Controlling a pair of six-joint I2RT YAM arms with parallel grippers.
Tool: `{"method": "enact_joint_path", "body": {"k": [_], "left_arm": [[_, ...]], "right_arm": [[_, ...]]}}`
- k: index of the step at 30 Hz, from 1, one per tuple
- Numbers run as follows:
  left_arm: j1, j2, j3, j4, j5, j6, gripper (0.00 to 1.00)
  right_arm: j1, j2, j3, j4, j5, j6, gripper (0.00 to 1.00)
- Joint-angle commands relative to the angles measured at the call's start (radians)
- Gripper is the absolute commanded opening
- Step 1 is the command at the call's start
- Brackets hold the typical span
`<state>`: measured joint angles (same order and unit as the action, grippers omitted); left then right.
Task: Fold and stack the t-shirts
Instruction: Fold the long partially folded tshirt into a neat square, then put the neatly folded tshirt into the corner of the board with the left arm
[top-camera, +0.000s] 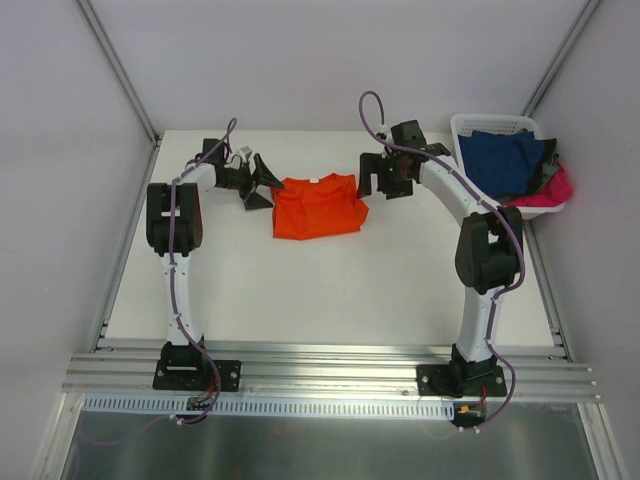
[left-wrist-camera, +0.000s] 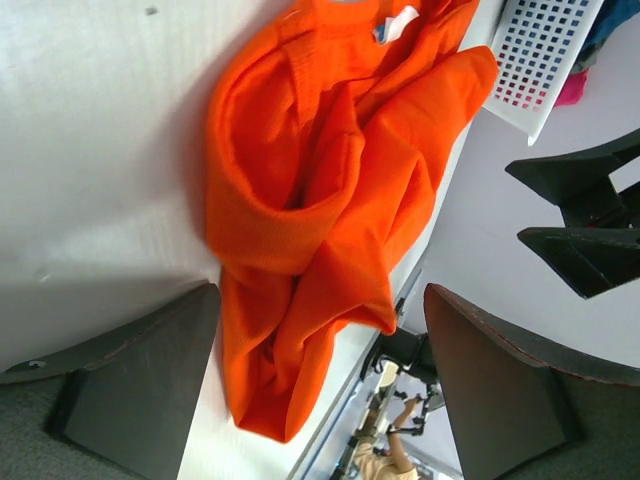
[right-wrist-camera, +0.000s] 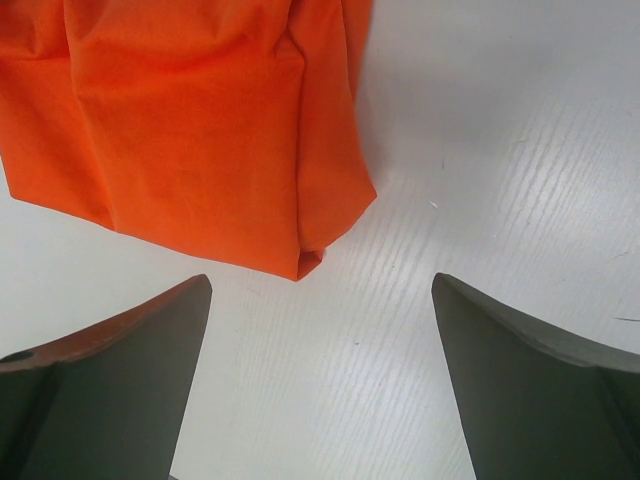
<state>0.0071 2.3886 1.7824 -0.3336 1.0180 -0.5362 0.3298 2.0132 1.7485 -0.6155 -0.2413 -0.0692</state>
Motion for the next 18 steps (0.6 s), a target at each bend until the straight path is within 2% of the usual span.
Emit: {"method": "enact_joint_path", "body": {"k": [1, 7, 11, 12, 15, 16, 18], "left_arm": [[-0.047, 0.055, 0.032, 0.005, -0.038, 0.036, 0.85], [-0.108, 0.084, 0.055, 0.005, -0.064, 0.036, 0.84], [-0.116, 0.086, 0.041, 0.004, -0.088, 0.028, 0.73], [-0.114, 0.083, 0.035, -0.004, -0.102, 0.030, 0.60], [-0.113, 0.078, 0.035, -0.018, -0.127, 0.041, 0.38], [-0.114, 0.077, 0.035, -0.019, -0.134, 0.039, 0.22], [-0.113, 0.070, 0.043, -0.025, -0.171, 0.042, 0.05]], "right_arm": [[0.005, -0.087, -0.015, 0.013, 0.014, -0.018, 0.97], [0.006, -0.093, -0.018, 0.020, 0.017, -0.017, 0.97], [0.006, -0.091, -0.007, 0.023, 0.025, -0.020, 0.97], [0.006, -0.093, -0.006, 0.025, 0.025, -0.020, 0.97], [0.006, -0.093, -0.007, 0.026, 0.025, -0.018, 0.97], [0.006, -0.094, -0.009, 0.028, 0.025, -0.018, 0.97], [0.008, -0.091, -0.010, 0.030, 0.025, -0.015, 0.97]]}}
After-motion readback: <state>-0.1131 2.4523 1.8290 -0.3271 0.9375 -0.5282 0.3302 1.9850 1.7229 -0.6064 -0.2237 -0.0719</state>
